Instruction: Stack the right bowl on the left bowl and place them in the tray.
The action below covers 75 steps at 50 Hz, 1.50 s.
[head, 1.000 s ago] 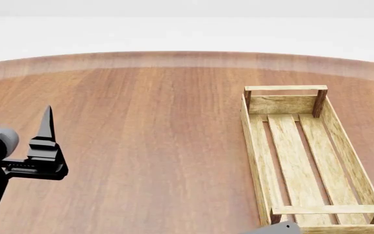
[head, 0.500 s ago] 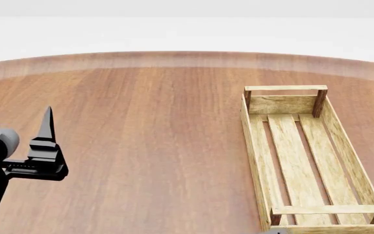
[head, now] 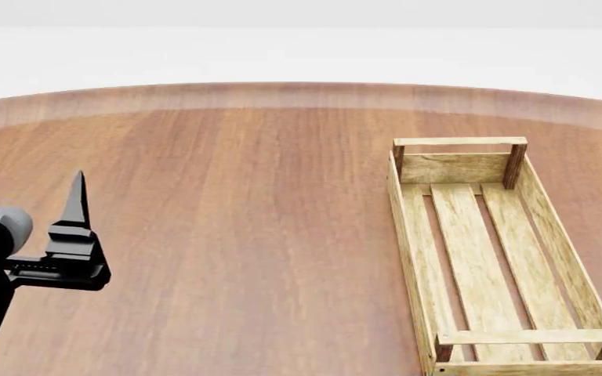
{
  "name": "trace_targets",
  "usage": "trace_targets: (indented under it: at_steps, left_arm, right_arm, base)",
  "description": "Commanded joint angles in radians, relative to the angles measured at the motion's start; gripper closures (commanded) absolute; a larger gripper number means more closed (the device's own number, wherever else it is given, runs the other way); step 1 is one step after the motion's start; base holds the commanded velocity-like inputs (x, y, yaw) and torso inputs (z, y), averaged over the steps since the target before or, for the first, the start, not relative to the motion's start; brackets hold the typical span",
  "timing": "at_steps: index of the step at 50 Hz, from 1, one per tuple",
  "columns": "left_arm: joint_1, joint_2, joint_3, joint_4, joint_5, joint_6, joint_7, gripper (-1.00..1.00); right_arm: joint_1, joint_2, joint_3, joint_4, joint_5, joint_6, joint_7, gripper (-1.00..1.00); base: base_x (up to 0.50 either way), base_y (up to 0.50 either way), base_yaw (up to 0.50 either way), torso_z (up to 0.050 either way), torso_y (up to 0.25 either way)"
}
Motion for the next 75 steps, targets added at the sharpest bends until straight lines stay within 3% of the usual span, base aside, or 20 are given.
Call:
trace_targets:
  at_steps: [1, 4, 5, 27, 50, 66, 75]
  left_arm:
    - [-0.001, -0.002, 0.005, -0.003, -0.002, 0.003, -0.004, -1.0]
    - [-0.001, -0.004, 0.005, -0.002, -0.003, 0.002, -0.005, -1.0]
    - [-0.002, -0.004, 0.005, -0.002, -0.003, 0.002, -0.006, -1.0]
    - [0.001, -0.01, 0.007, 0.005, -0.012, 0.0, -0.014, -1.0]
    - [0.004, -0.014, 0.006, -0.003, -0.021, 0.014, -0.018, -1.0]
    - [-0.001, -0.017, 0.009, 0.006, -0.028, 0.003, -0.028, -1.0]
    - [-0.014, -0.017, 0.017, 0.015, -0.032, -0.012, -0.035, -1.0]
  right_arm:
    - [-0.004, -0.006, -0.02, 0.049, -0.022, -0.028, -0.025, -1.0]
    - [-0.006, -0.004, -0.023, 0.046, -0.025, -0.032, -0.024, -1.0]
    - [-0.009, -0.003, -0.024, 0.04, -0.031, -0.04, -0.023, 1.0]
    - [-0.015, 0.014, -0.045, -0.007, -0.023, -0.047, -0.041, 1.0]
    - [0.029, 0.021, 0.061, -0.1, 0.098, -0.042, -0.031, 1.0]
    - [0.172, -0.043, 0.108, -0.067, 0.167, -0.009, 0.001, 1.0]
    - [0.26, -0.145, 0.043, 0.014, 0.154, 0.002, -0.023, 1.0]
  base:
    - [0.0, 0.0, 0.0, 0.0, 0.0]
    - [0.0, 0.0, 0.0, 0.0, 0.0]
    - [0.0, 0.0, 0.0, 0.0, 0.0]
    - [0.0, 0.0, 0.0, 0.0, 0.0]
    - [0.0, 0.0, 0.0, 0.0, 0.0]
    - [0.0, 0.0, 0.0, 0.0, 0.0]
    - [0.0, 0.0, 0.0, 0.0, 0.0]
